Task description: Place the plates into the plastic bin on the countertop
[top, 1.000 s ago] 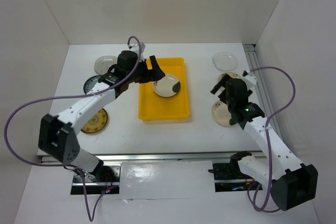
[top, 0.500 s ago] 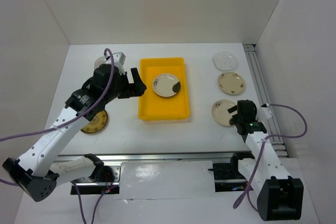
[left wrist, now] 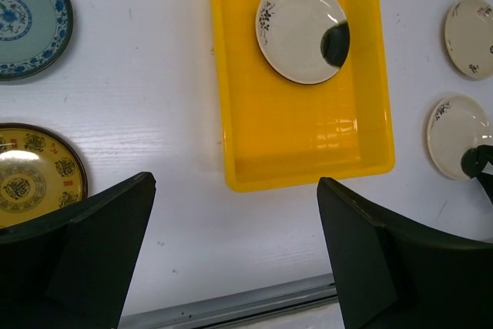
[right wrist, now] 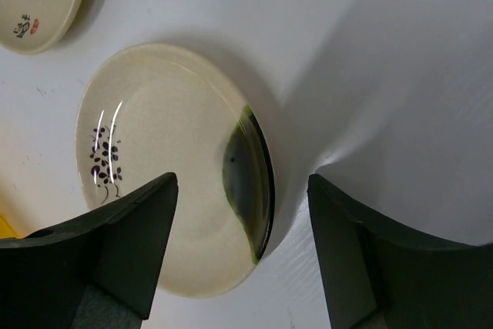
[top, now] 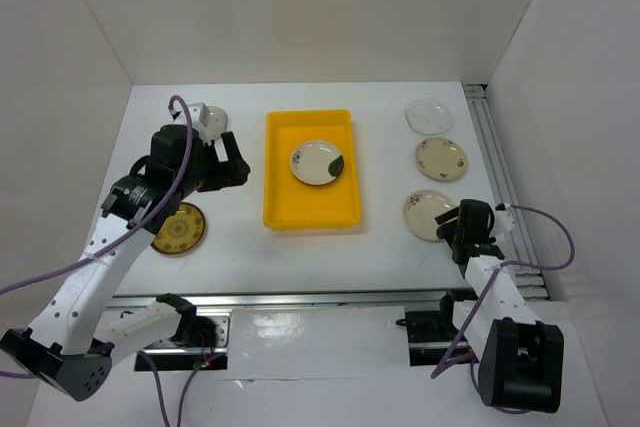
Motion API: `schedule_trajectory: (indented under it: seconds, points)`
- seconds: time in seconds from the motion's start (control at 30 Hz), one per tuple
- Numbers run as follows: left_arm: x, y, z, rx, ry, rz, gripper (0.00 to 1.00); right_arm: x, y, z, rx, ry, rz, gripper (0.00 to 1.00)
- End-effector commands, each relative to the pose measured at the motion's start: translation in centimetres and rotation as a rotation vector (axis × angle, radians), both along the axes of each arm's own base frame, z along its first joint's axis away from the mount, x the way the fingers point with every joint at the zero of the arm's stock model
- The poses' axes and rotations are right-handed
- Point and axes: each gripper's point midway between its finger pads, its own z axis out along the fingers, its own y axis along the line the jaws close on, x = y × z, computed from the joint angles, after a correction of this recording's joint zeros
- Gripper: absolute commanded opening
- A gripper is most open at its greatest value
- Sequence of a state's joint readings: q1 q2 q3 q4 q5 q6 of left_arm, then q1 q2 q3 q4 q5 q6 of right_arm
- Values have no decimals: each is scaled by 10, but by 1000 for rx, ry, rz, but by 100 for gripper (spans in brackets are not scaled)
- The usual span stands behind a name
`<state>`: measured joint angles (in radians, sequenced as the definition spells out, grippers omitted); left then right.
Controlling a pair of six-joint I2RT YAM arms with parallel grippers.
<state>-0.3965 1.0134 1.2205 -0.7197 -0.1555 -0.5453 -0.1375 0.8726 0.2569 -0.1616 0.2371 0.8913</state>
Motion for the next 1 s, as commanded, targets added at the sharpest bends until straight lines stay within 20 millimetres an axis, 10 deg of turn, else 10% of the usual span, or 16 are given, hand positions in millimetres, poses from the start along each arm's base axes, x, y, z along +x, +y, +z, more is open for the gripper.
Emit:
schedule_trajectory:
  seconds: [0.0, 0.63, 0.97]
  points:
    - [-1, 7, -6, 15, 10, -11, 100, -2, 0, -6, 2, 18, 12, 73]
    - [8, 42, -14, 18, 31, 104, 100, -5, 4, -24, 76, 79, 36, 2]
    - [6, 54, -21, 26, 46, 161, 100, 13, 20, 1, 133, -24, 126, 0]
